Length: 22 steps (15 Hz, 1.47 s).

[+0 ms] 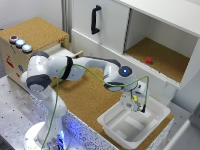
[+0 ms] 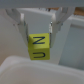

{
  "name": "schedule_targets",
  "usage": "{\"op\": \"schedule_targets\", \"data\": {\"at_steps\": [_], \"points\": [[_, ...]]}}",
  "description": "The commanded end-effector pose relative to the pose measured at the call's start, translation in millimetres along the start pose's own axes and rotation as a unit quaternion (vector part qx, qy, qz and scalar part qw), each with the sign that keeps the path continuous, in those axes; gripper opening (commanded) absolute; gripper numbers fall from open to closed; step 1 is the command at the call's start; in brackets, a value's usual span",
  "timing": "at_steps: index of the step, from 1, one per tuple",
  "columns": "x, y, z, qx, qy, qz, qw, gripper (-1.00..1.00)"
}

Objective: Put the yellow block inside the right cabinet

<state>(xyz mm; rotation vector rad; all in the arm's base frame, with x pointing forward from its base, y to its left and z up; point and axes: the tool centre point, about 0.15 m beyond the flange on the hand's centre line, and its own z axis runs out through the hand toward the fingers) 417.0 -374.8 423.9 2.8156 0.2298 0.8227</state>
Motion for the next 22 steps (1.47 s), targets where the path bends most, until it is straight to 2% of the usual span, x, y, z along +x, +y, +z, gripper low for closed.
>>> {"op": "schedule_targets", "data": {"at_steps": [1,3,4,7,11,13,14,16,22], "points": [[91.0,36.2,5.9,0.023,0.002,0.029,0.999,-1.00],[114.3,36.5,-4.0,0.010,0.013,0.038,0.999,-1.00],[125.9,35.6,-8.3,0.000,0.010,0.047,0.999,-1.00],[165.6,31.1,-17.8,-0.004,0.004,0.069,0.998,-1.00],[196.5,12.1,-14.1,0.016,-0.005,0.106,0.994,-1.00],[204.6,6.0,-5.1,0.018,-0.011,0.121,0.992,-1.00],[207.1,3.2,2.8,0.029,-0.012,0.127,0.991,-1.00],[214.8,1.9,14.5,0.024,-0.015,0.125,0.992,-1.00],[237.8,15.4,51.1,0.038,-0.003,0.122,0.992,-1.00]]}}
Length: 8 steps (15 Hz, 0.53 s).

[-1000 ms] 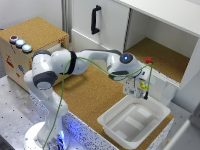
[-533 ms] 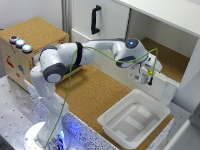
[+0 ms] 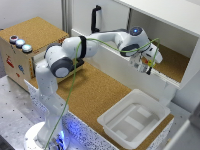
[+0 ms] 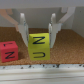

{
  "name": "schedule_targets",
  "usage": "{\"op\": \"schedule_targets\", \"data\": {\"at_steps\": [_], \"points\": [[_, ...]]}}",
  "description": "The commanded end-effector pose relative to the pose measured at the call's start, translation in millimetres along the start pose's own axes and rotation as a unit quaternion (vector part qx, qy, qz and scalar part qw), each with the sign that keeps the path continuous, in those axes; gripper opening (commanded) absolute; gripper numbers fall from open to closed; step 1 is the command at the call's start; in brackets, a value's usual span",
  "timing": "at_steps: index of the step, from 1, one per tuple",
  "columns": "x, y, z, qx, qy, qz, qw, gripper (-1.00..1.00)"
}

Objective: Put the yellow block inside the right cabinet

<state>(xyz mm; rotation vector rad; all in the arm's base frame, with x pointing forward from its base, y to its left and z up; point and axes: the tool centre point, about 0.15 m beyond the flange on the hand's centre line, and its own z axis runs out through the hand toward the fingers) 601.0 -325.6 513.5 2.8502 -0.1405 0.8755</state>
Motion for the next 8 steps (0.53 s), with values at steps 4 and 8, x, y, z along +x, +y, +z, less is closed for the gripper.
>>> {"op": "schedule_targets", "data": {"at_steps": [4,8], "points": [[37.5,22.9,49.2,0.060,-0.004,-0.011,0.998,-1.00],[54.5,23.3,64.0,0.067,0.013,-0.025,0.997,-1.00]]}}
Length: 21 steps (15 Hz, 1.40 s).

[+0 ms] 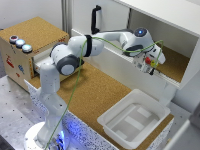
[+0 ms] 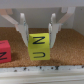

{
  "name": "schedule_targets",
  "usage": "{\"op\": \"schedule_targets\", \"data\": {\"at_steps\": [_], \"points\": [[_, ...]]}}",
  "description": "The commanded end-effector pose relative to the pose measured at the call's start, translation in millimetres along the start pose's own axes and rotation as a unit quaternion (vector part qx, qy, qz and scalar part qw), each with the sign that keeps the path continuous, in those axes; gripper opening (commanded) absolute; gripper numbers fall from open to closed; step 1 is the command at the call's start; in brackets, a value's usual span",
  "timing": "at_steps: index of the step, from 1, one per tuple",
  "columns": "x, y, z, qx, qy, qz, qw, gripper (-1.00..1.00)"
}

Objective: Put the yellow block inside the right cabinet

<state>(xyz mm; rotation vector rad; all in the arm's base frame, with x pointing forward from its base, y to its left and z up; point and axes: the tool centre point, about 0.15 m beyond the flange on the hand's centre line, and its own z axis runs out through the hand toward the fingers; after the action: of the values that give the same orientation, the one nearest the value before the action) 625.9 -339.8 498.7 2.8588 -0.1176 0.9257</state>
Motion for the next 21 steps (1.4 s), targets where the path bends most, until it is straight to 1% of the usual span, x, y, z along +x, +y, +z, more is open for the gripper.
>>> {"op": "schedule_targets", "data": {"at_steps": [1,3,5,6,8,10,13,15,17,21], "points": [[46.0,13.8,40.3,0.058,0.000,-0.026,0.998,-1.00],[52.9,8.6,45.9,0.068,0.001,-0.033,0.997,-1.00],[50.8,4.7,50.8,0.070,-0.008,-0.031,0.997,-1.00],[47.1,4.3,52.6,0.069,-0.013,-0.028,0.997,1.00],[40.2,1.8,53.0,0.077,-0.011,-0.031,0.997,1.00],[33.1,0.0,41.4,0.077,0.005,-0.041,0.996,1.00],[15.2,-9.2,3.7,0.067,0.043,-0.061,0.995,1.00],[-5.5,-16.7,-30.5,0.059,0.068,-0.075,0.993,1.00],[-31.1,-23.7,-63.3,0.040,0.081,-0.085,0.992,1.00],[-83.0,-36.7,-105.3,-0.022,0.073,-0.100,0.992,1.00]]}}
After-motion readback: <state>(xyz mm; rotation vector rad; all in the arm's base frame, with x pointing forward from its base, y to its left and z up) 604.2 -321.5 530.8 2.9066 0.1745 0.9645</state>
